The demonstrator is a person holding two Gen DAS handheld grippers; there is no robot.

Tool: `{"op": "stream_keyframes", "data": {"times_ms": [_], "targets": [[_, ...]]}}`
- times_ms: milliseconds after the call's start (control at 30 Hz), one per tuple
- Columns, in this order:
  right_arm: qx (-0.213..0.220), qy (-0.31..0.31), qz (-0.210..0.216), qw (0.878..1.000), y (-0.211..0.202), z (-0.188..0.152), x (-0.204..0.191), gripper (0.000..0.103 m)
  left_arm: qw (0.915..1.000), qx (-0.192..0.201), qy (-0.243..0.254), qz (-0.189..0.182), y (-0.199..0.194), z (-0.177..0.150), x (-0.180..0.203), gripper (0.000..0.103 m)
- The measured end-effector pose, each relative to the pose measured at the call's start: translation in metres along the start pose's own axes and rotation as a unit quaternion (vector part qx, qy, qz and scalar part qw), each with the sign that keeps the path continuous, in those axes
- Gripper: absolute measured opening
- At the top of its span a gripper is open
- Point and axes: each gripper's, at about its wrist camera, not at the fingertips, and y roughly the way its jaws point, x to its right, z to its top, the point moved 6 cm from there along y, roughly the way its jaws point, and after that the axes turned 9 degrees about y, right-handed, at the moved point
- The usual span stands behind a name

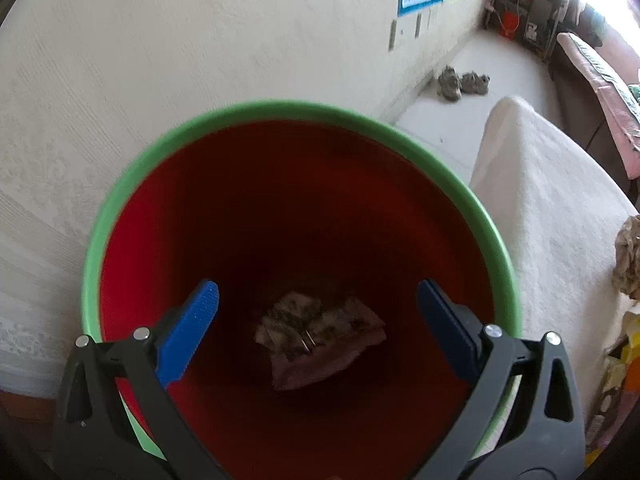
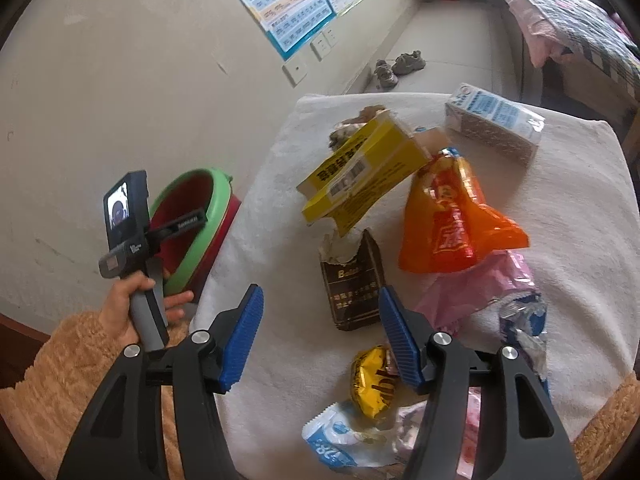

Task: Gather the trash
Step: 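Open the left tool over the red bin while the right tool drops the pink wrapper in, then return the left tool to the table and grasp the yellow candy wrapper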

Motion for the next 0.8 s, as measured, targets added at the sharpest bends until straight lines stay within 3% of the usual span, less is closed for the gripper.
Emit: {"op": "stream_keyframes", "data": {"times_ms": [100, 200, 300, 367, 467, 633, 733, 800], "targets": [[0.033, 0.007, -0.015, 0.999, -0.023, 0.010, 0.016, 0.062, 1.0000, -0.005, 0.000, -0.003, -0.007, -0.007, 0.003, 0.097], [0.061, 0.017, -0.042, 0.997, -0.045, 0.018, 0.042, 0.070, 0.9985, 0.053, -0.006, 0.013, -0.041, -0.009, 0.002, 0.097], [0.064, 0.025, -0.069, 0.995, -0.056, 0.015, 0.068, 0.070, 0.9959, 0.090, 0.002, -0.010, -0.078, -0.016, 0.016, 0.097], [0.051, 0.032, -0.078, 0.995, -0.058, 0.006, 0.083, 0.070, 0.9943, 0.102, 0.015, -0.029, -0.097, -0.024, 0.029, 0.097], [0.008, 0.032, -0.080, 0.996, -0.051, -0.016, 0.096, 0.070, 0.9894, 0.098, 0.038, -0.100, -0.121, -0.043, 0.060, 0.097], [-0.073, -0.012, -0.075, 0.994, -0.030, -0.057, 0.094, 0.074, 0.9747, 0.055, 0.078, -0.202, -0.136, -0.077, 0.117, 0.097], [-0.110, -0.016, -0.078, 0.991, -0.013, -0.077, 0.094, 0.073, 0.9676, 0.031, 0.103, -0.228, -0.139, -0.093, 0.144, 0.097], [-0.112, -0.010, -0.059, 0.992, -0.009, -0.079, 0.093, 0.050, 0.9637, 0.023, 0.119, -0.238, -0.139, -0.098, 0.156, 0.097]]}}
